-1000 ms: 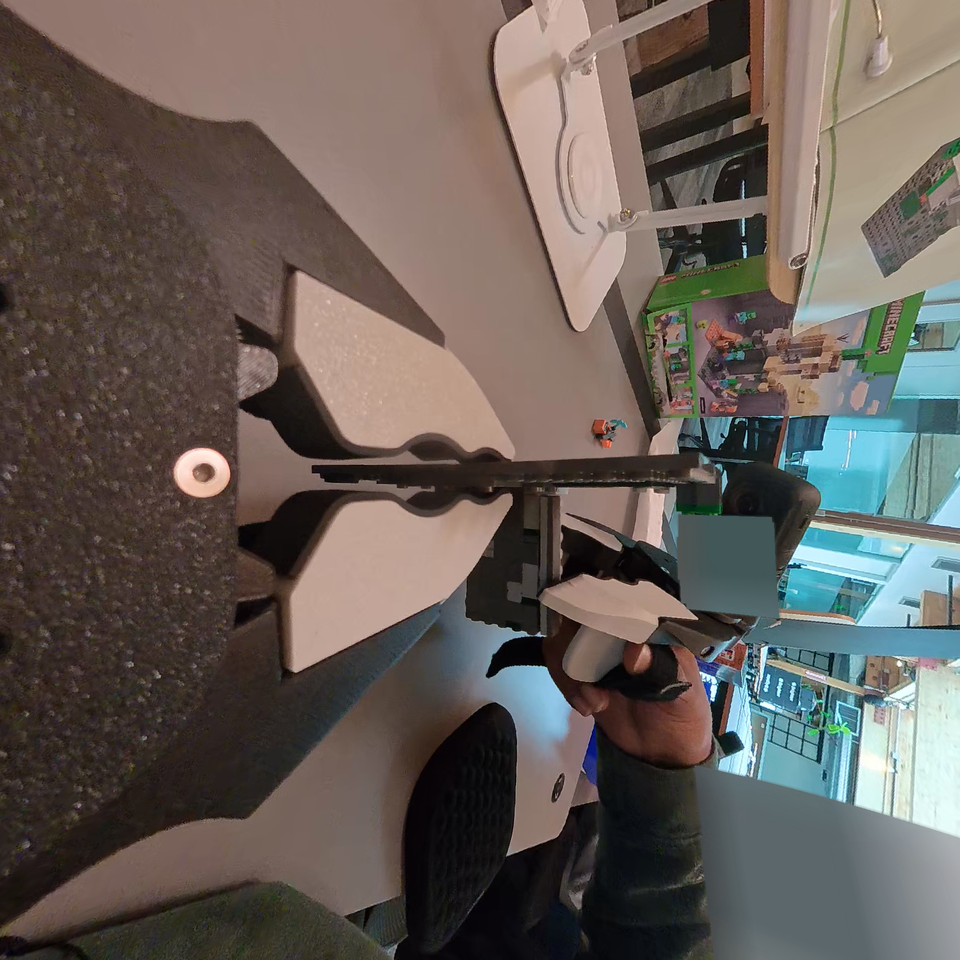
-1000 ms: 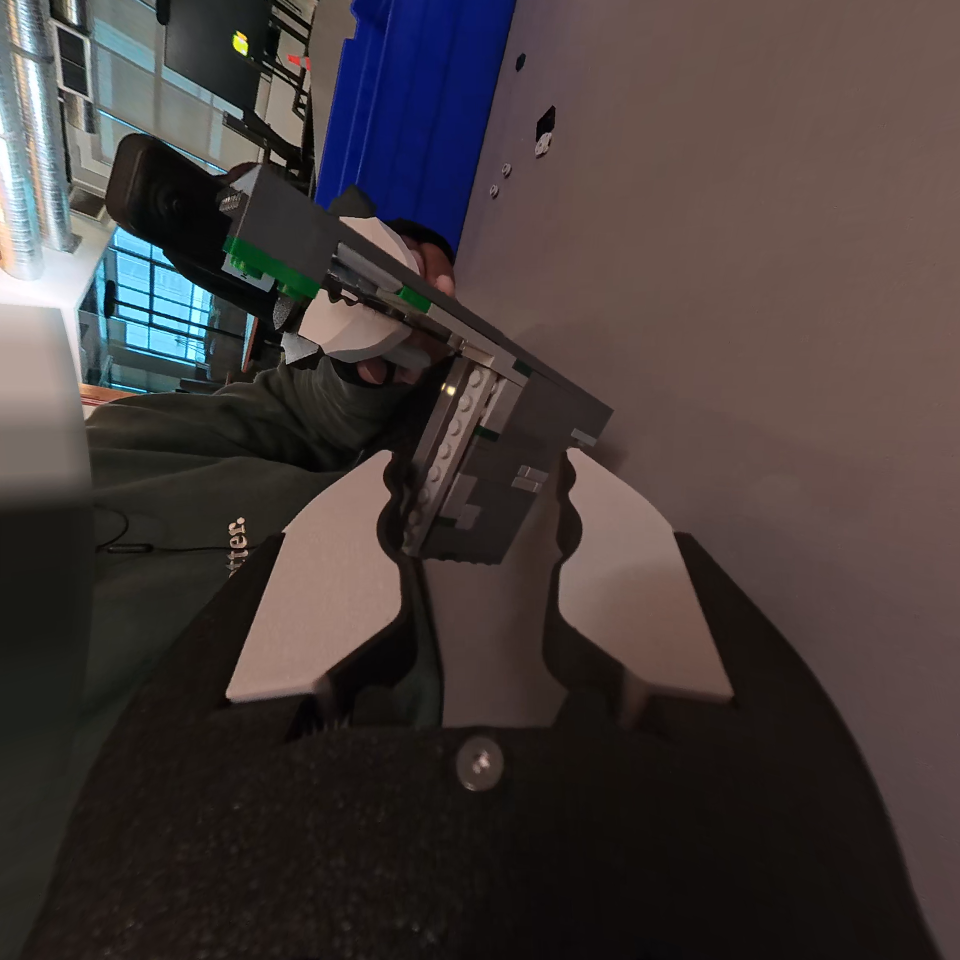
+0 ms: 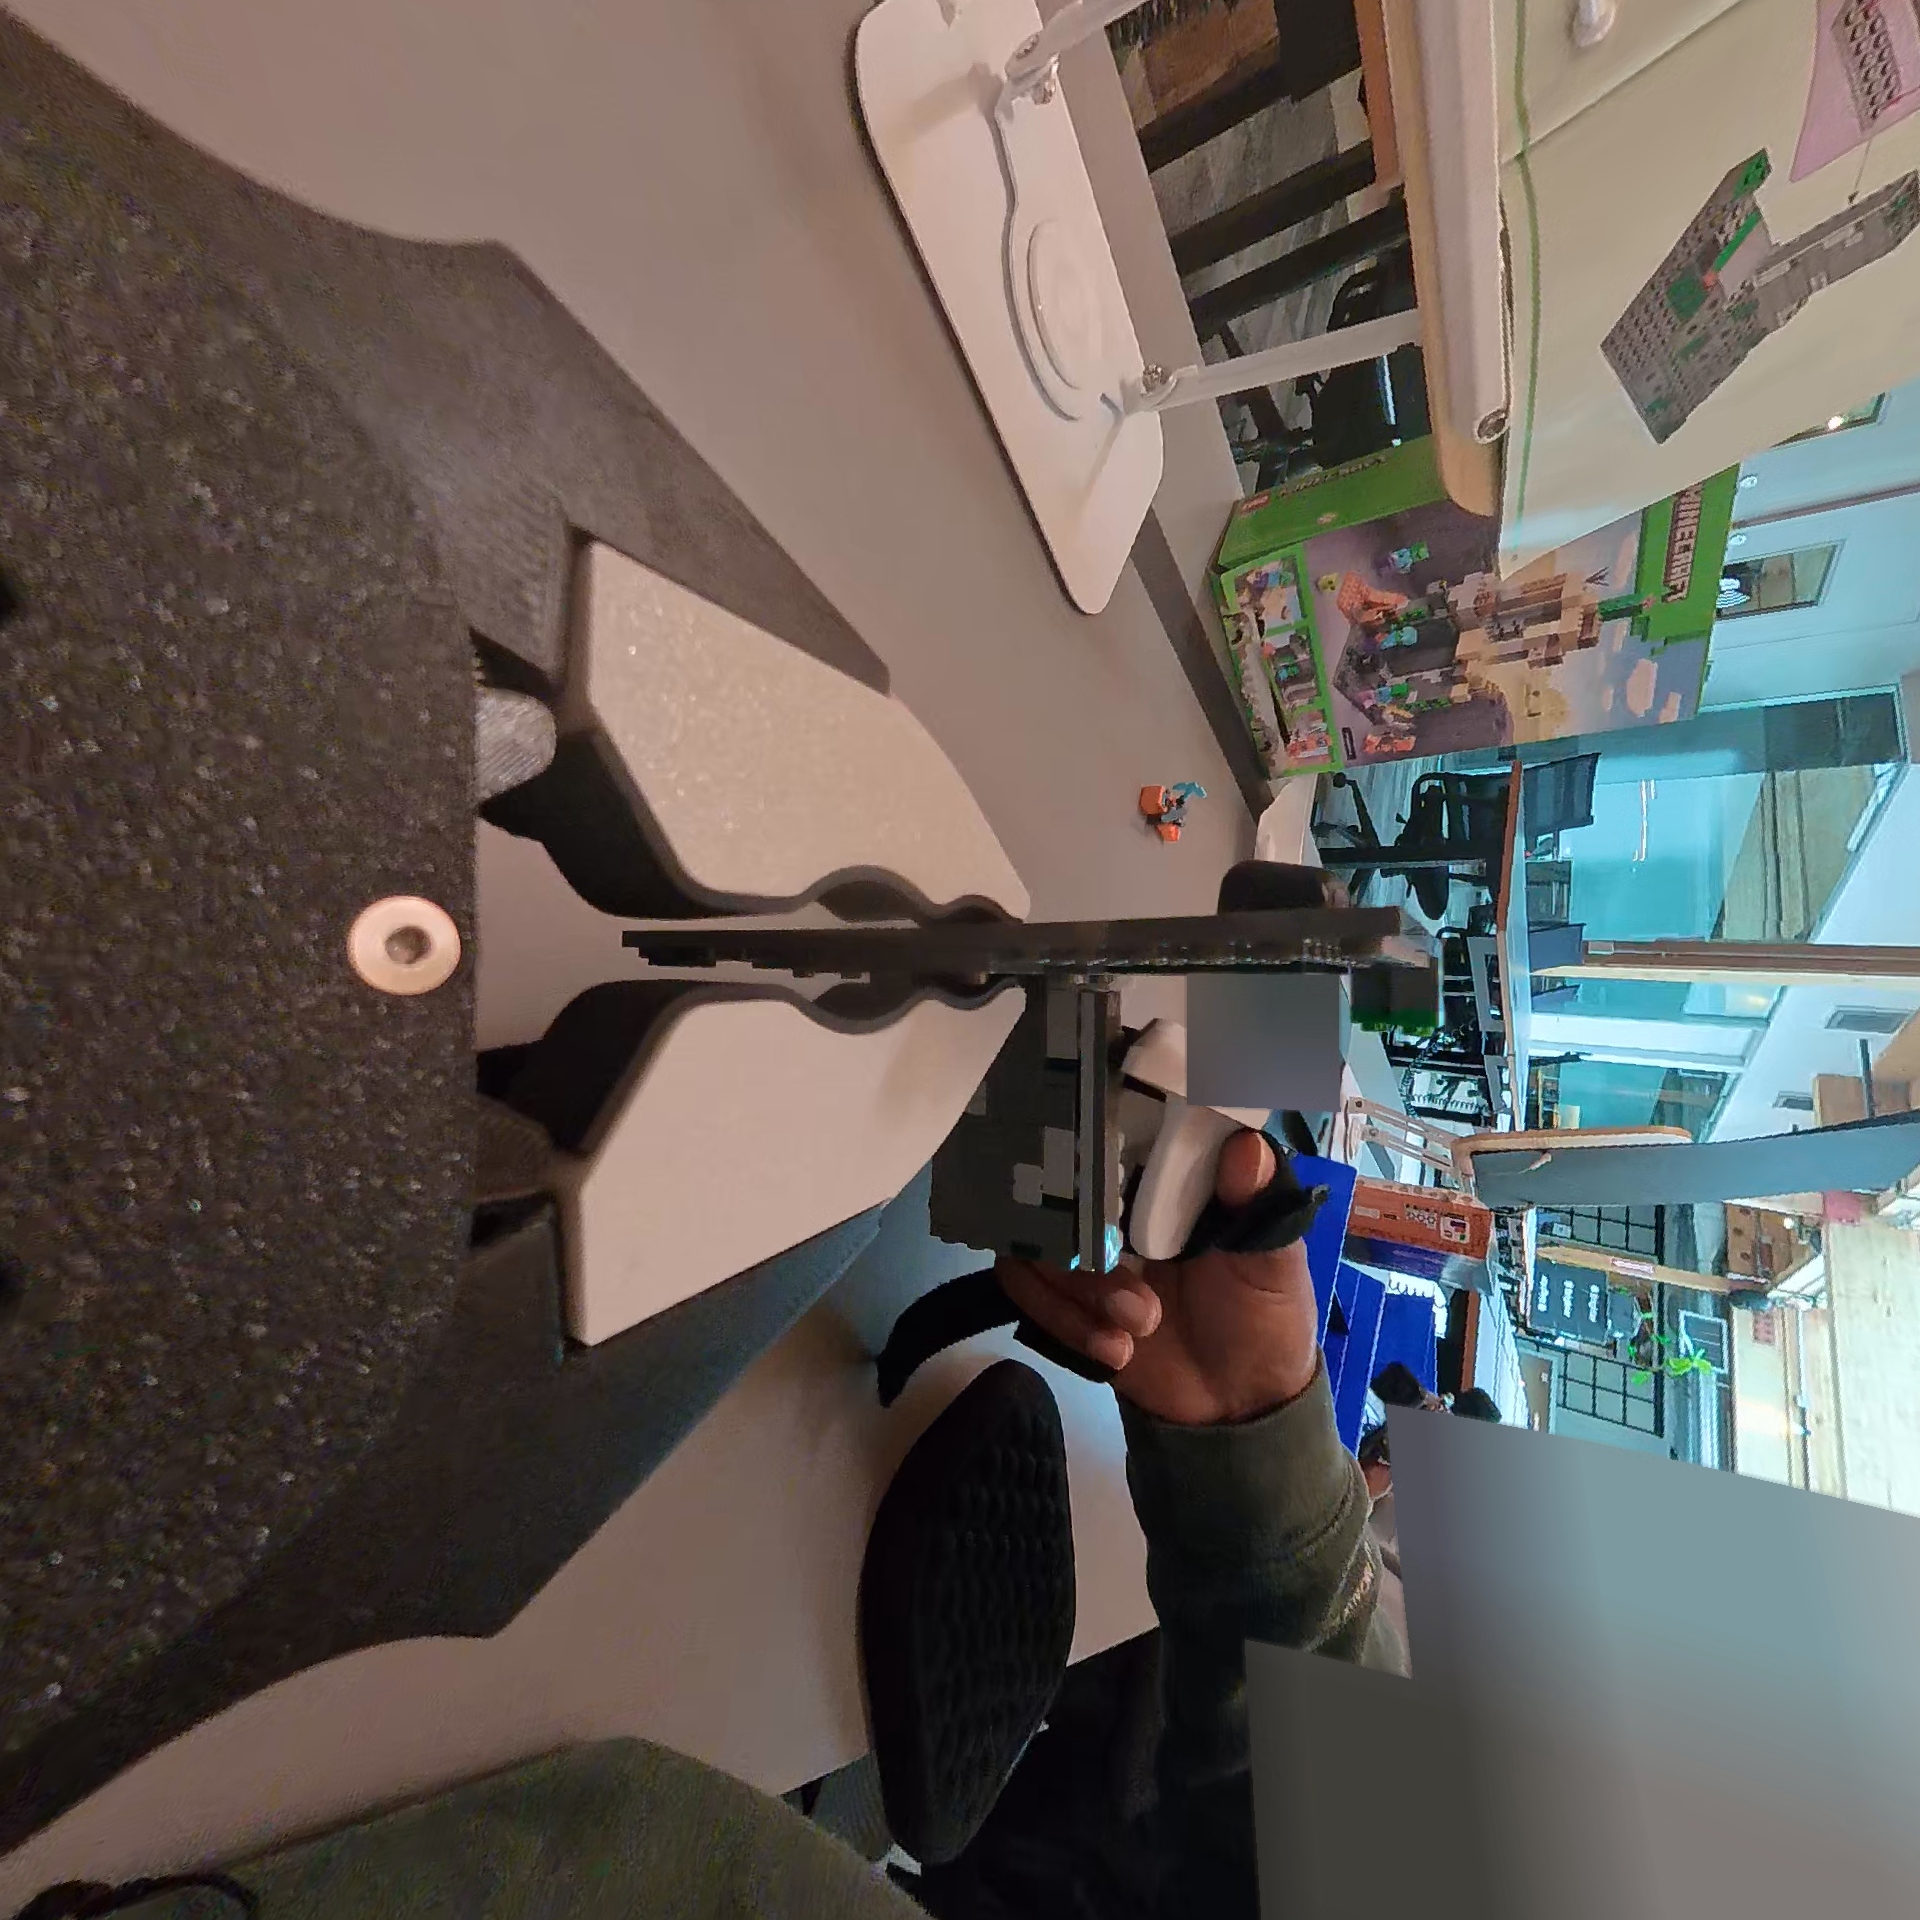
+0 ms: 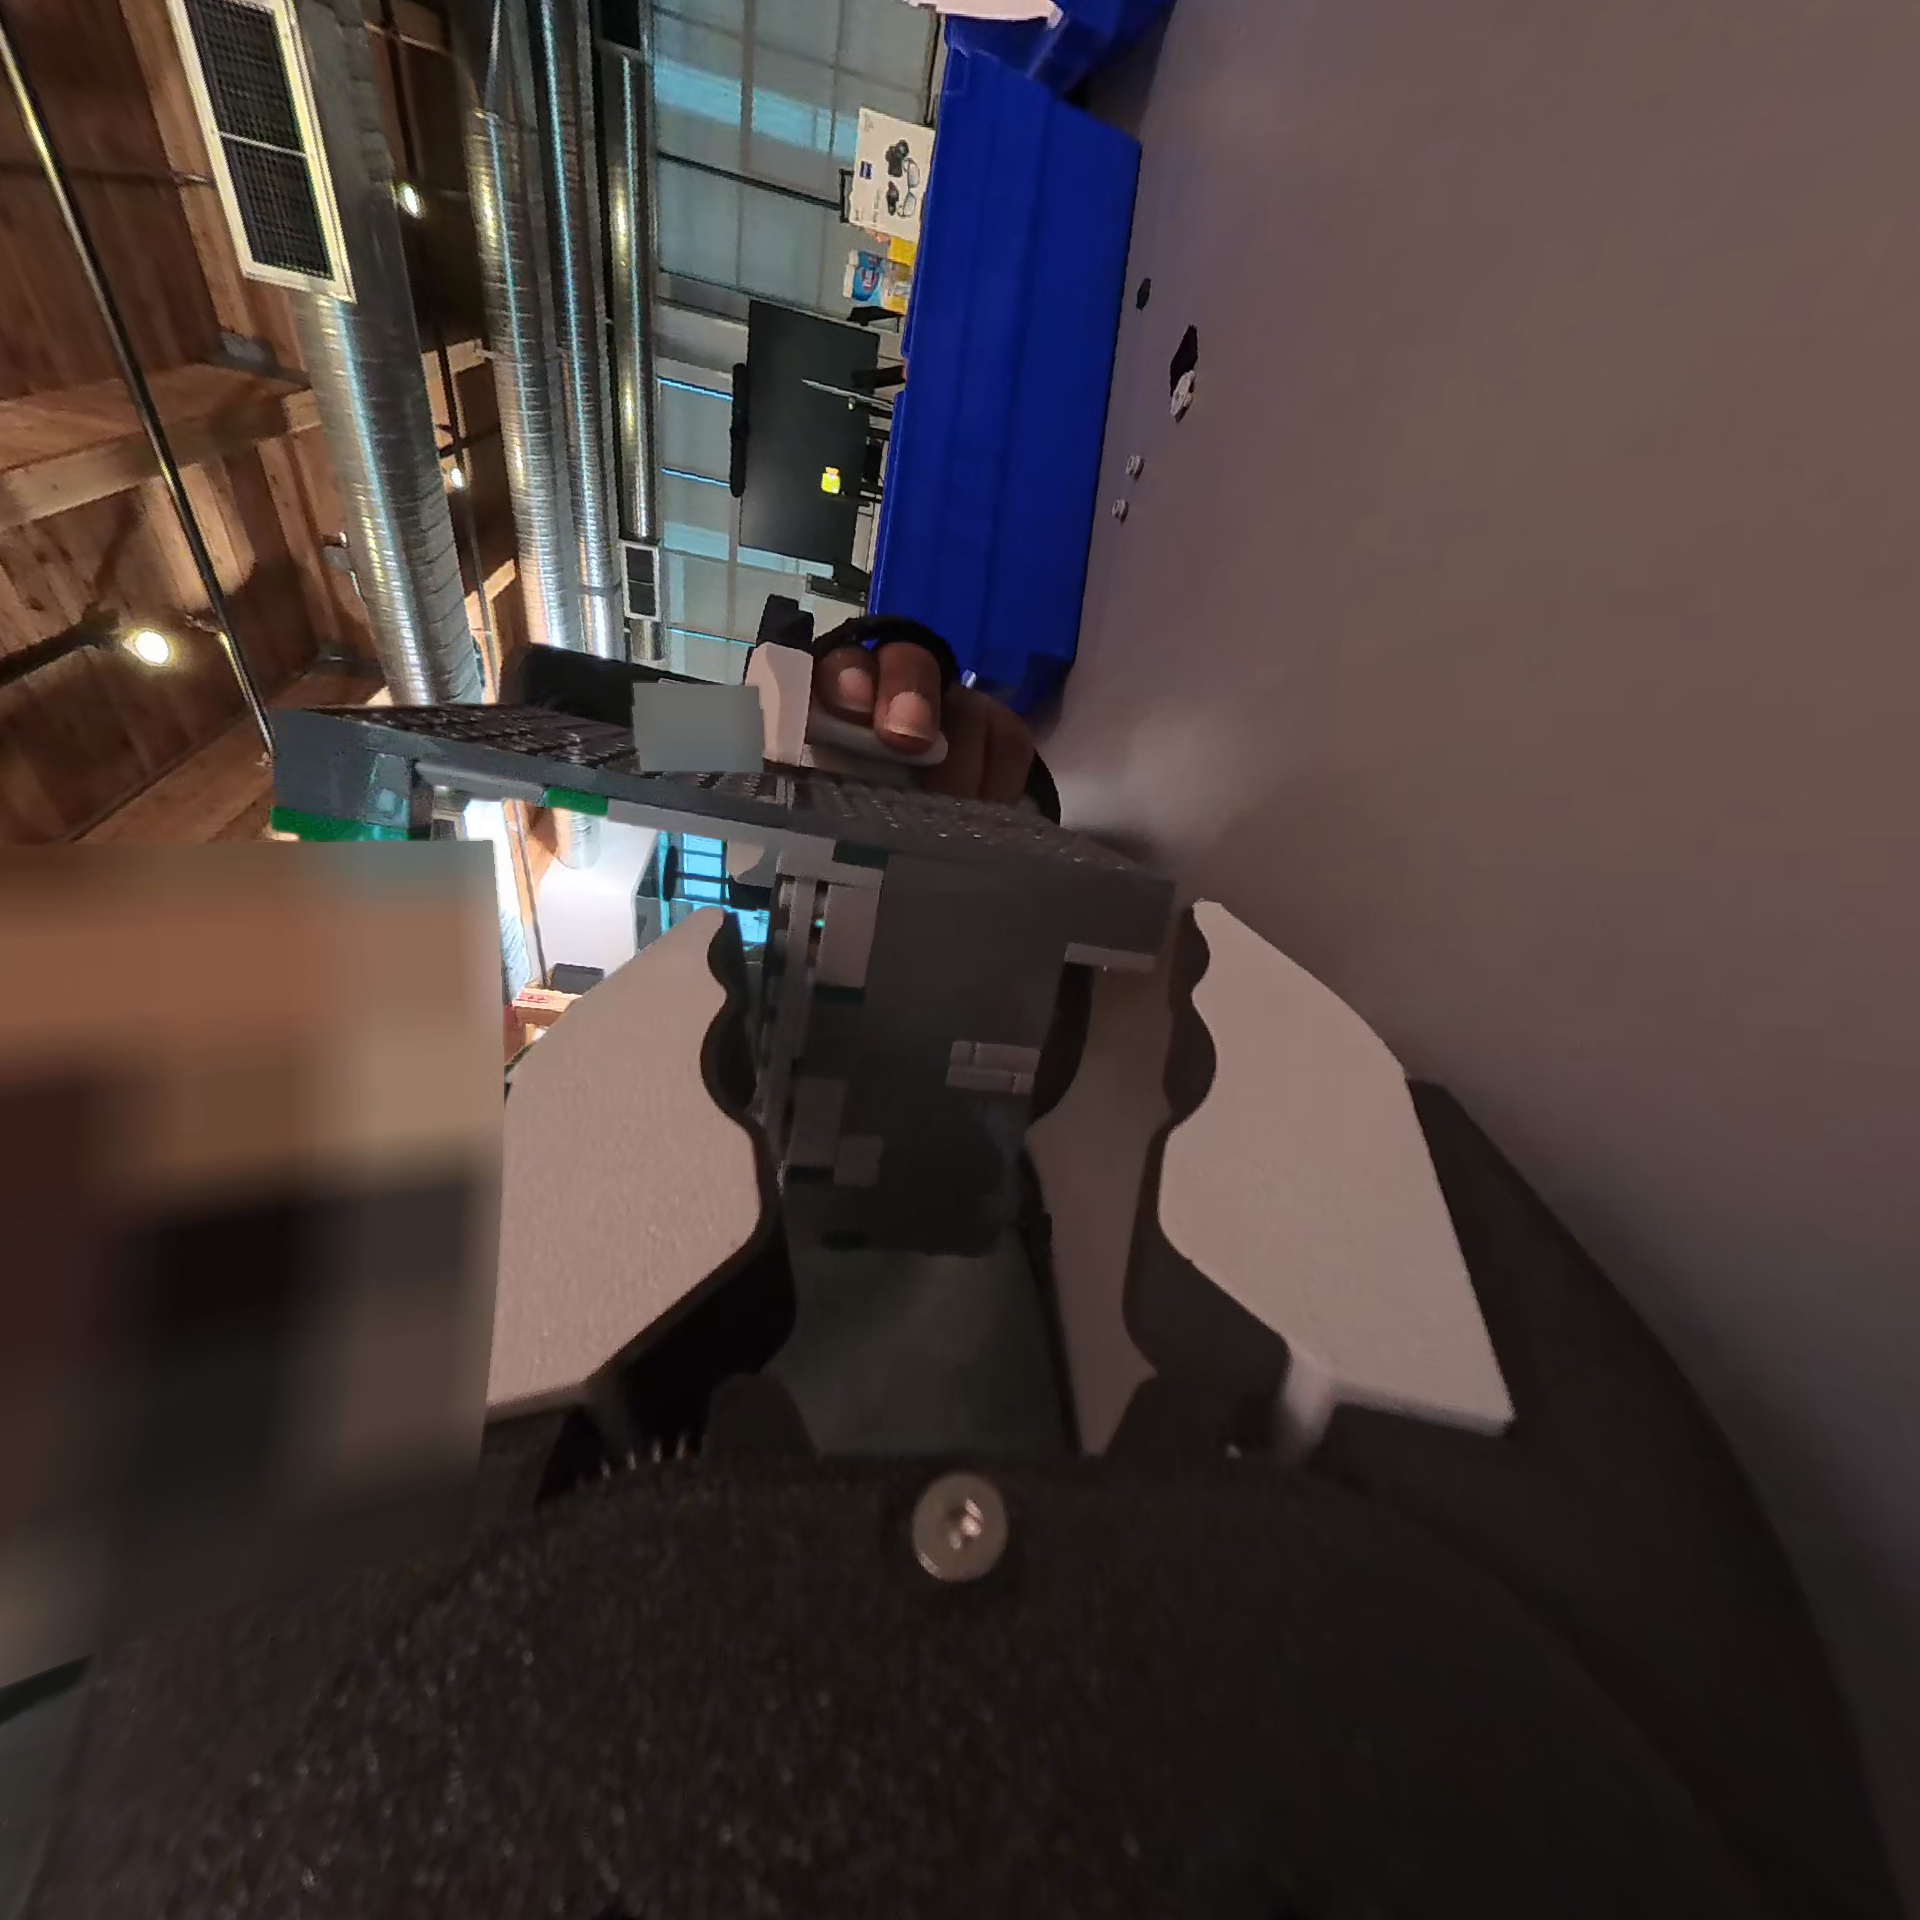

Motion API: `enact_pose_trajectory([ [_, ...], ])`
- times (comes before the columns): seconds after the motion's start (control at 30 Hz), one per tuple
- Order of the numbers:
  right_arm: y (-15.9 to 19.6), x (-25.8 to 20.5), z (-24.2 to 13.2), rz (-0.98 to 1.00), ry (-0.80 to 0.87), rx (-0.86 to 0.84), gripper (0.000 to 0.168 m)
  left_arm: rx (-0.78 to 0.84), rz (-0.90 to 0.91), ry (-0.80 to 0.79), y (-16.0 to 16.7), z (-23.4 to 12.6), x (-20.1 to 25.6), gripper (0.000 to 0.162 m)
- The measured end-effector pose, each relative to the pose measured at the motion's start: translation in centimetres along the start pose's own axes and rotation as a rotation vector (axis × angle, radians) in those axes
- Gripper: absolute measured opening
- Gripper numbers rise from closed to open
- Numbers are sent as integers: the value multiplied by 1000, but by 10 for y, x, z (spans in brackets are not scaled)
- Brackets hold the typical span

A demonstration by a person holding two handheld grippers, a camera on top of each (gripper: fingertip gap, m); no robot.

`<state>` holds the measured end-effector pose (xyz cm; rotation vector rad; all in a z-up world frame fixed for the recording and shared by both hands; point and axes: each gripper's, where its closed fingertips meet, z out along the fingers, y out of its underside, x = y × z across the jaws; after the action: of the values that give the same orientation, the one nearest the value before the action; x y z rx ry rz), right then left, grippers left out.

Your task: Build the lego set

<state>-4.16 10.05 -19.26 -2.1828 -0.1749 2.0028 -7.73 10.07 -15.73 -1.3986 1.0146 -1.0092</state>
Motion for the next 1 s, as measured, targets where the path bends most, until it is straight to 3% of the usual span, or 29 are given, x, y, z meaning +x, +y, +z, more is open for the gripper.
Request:
enact_pose_trajectory([
  [1.0, -1, -10, 2, 34, -110, 83, 75, 30, 28, -41, -13, -1, 7, 6],
])
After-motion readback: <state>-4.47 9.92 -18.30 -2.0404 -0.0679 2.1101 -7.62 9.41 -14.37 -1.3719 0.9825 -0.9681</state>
